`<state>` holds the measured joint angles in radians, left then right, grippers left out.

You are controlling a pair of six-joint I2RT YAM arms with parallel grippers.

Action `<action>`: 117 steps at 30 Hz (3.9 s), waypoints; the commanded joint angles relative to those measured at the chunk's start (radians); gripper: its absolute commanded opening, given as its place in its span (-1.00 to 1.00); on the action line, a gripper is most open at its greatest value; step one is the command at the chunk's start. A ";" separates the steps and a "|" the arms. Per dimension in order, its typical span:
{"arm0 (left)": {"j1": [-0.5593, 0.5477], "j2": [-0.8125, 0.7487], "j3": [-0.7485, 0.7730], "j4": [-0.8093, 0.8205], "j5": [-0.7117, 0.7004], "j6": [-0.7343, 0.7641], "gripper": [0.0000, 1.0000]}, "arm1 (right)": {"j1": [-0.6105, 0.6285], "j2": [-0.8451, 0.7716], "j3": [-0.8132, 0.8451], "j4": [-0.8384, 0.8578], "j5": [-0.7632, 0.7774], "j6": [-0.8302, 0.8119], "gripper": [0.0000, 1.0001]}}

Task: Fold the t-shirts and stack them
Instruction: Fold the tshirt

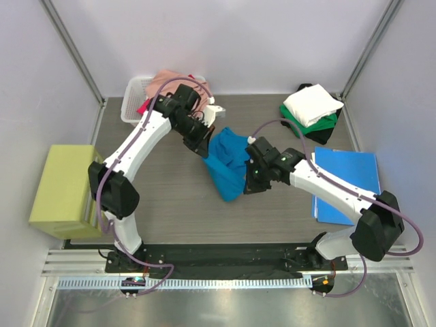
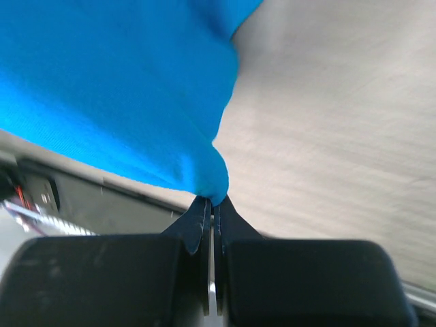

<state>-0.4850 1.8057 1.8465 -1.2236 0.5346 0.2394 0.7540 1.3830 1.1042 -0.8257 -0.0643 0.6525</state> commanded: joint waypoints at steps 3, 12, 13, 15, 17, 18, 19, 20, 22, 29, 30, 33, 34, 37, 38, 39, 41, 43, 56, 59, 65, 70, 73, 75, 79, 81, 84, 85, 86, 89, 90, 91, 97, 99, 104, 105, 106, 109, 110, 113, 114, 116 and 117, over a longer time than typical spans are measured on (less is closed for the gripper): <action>0.002 0.158 0.103 -0.011 -0.025 -0.035 -0.99 | -0.129 -0.004 0.060 0.031 0.020 -0.080 -0.98; 0.003 0.313 0.276 -0.002 -0.076 -0.040 -1.00 | -0.209 0.082 0.079 0.126 -0.018 -0.100 -0.98; 0.003 0.348 0.304 -0.008 -0.081 -0.041 -1.00 | -0.215 0.093 0.079 0.132 -0.014 -0.103 -0.98; 0.003 0.379 0.383 -0.025 -0.097 -0.046 -1.00 | -0.235 0.116 0.085 0.149 -0.017 -0.112 -0.98; 0.003 0.420 0.434 -0.033 -0.110 -0.052 -1.00 | -0.263 0.139 0.095 0.168 -0.029 -0.116 -0.98; 0.003 0.435 0.475 -0.033 -0.131 -0.055 -1.00 | -0.269 0.146 0.101 0.172 -0.031 -0.120 -0.98; 0.003 0.458 0.494 -0.034 -0.139 -0.057 -1.00 | -0.275 0.154 0.117 0.181 -0.028 -0.125 -0.98; 0.003 0.471 0.523 -0.033 -0.146 -0.060 -1.00 | -0.291 0.174 0.124 0.183 -0.026 -0.126 -0.98; 0.003 0.486 0.539 -0.019 -0.165 -0.064 -1.00 | -0.309 0.195 0.152 0.195 -0.035 -0.136 -0.98; 0.003 0.576 0.577 0.030 -0.225 -0.083 -0.99 | -0.381 0.303 0.203 0.246 -0.074 -0.152 -0.98; 0.005 0.583 0.580 0.051 -0.238 -0.091 -1.00 | -0.389 0.326 0.203 0.263 -0.075 -0.152 -0.98; 0.006 0.619 0.609 0.082 -0.255 -0.126 -1.00 | -0.413 0.376 0.191 0.307 -0.101 -0.145 -0.98; 0.006 0.633 0.643 0.085 -0.272 -0.132 -1.00 | -0.418 0.387 0.186 0.318 -0.107 -0.140 -0.98; 0.006 0.647 0.663 0.134 -0.327 -0.149 -1.00 | -0.433 0.430 0.195 0.341 -0.118 -0.136 -0.98; 0.008 0.646 0.666 0.162 -0.343 -0.150 -1.00 | -0.438 0.438 0.204 0.346 -0.126 -0.137 -0.98; 0.008 0.647 0.672 0.173 -0.350 -0.153 -1.00 | -0.444 0.448 0.209 0.352 -0.130 -0.136 -0.98; 0.011 0.647 0.695 0.193 -0.375 -0.155 -1.00 | -0.452 0.462 0.235 0.353 -0.143 -0.137 -0.98; 0.011 0.649 0.703 0.208 -0.389 -0.155 -1.00 | -0.462 0.484 0.253 0.353 -0.154 -0.140 -0.98; 0.017 0.765 0.734 0.294 -0.508 -0.199 0.99 | -0.530 0.640 0.407 0.344 -0.218 -0.151 -0.89; 0.025 0.755 0.738 0.282 -0.518 -0.204 1.00 | -0.539 0.668 0.448 0.324 -0.215 -0.156 -0.14; 0.098 0.549 0.561 0.346 -0.400 -0.230 1.00 | -0.545 0.604 0.537 0.271 -0.070 -0.155 0.83; 0.183 0.289 0.357 0.332 -0.247 -0.235 0.99 | -0.539 0.496 0.569 0.263 -0.158 -0.139 0.90; 0.239 0.112 0.206 0.364 -0.139 -0.235 1.00 | -0.524 0.478 0.547 0.313 -0.337 -0.102 0.88; 0.272 0.048 0.107 0.374 -0.093 -0.233 1.00 | -0.516 0.508 0.534 0.414 -0.486 -0.026 0.90; 0.281 -0.043 0.034 0.287 -0.007 -0.183 1.00 | -0.496 0.678 0.565 0.665 -0.765 0.137 0.90; 0.283 -0.065 -0.013 0.266 0.021 -0.173 1.00 | -0.492 0.807 0.585 0.817 -0.853 0.340 0.90; 0.283 -0.115 -0.096 0.282 -0.002 -0.152 1.00 | -0.492 0.999 0.614 1.338 -0.976 0.763 0.92; 0.283 -0.135 -0.124 0.283 -0.011 -0.147 1.00 | -0.493 1.048 0.673 1.514 -0.989 0.844 0.93; 0.286 -0.141 -0.133 0.283 -0.021 -0.137 0.99 | -0.498 1.147 0.712 1.566 -0.988 0.902 0.95; 0.293 -0.154 -0.138 0.257 -0.031 -0.114 0.99 | -0.505 1.240 0.813 1.585 -0.974 0.977 1.00; 0.296 -0.157 -0.136 0.240 -0.024 -0.112 1.00 | -0.504 1.266 0.842 1.555 -0.971 0.960 0.99; 0.298 -0.158 -0.141 0.237 -0.024 -0.109 0.99 | -0.504 1.272 0.850 1.501 -0.971 0.932 1.00; 0.299 -0.172 -0.184 0.249 -0.019 -0.103 0.99 | -0.512 1.099 0.792 1.297 -0.967 0.683 1.00; 0.301 -0.167 -0.185 0.248 -0.009 -0.106 1.00 | -0.512 1.021 0.810 1.044 -0.927 0.537 0.99; 0.299 -0.172 -0.190 0.253 0.004 -0.111 1.00 | -0.512 0.929 0.819 0.682 -0.832 0.194 0.99; 0.301 -0.175 -0.191 0.251 0.005 -0.112 1.00 | -0.509 0.915 0.818 0.569 -0.781 0.140 1.00; 0.301 -0.177 -0.191 0.251 0.005 -0.112 1.00 | -0.504 0.895 0.816 0.510 -0.751 0.093 0.99; 0.301 -0.181 -0.193 0.245 0.008 -0.112 0.99 | -0.504 0.861 0.752 0.407 -0.663 -0.011 0.99; 0.301 -0.183 -0.193 0.245 0.007 -0.111 1.00 | -0.504 0.848 0.697 0.407 -0.652 -0.019 0.99; 0.301 -0.187 -0.194 0.243 0.005 -0.109 1.00 | -0.512 0.878 0.639 0.408 -0.644 -0.025 0.99; 0.299 -0.187 -0.193 0.243 0.004 -0.109 1.00 | -0.513 0.892 0.637 0.415 -0.644 -0.025 1.00; 0.301 -0.190 -0.194 0.242 -0.004 -0.104 1.00 | -0.516 0.916 0.652 0.415 -0.644 -0.022 1.00; 0.301 -0.190 -0.194 0.237 -0.007 -0.100 1.00 | -0.515 0.944 0.661 0.415 -0.644 -0.022 1.00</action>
<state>-0.1894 1.6665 1.6535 -0.9806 0.5167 0.1169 0.2443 2.2650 1.7653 -0.3435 -0.7460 0.6895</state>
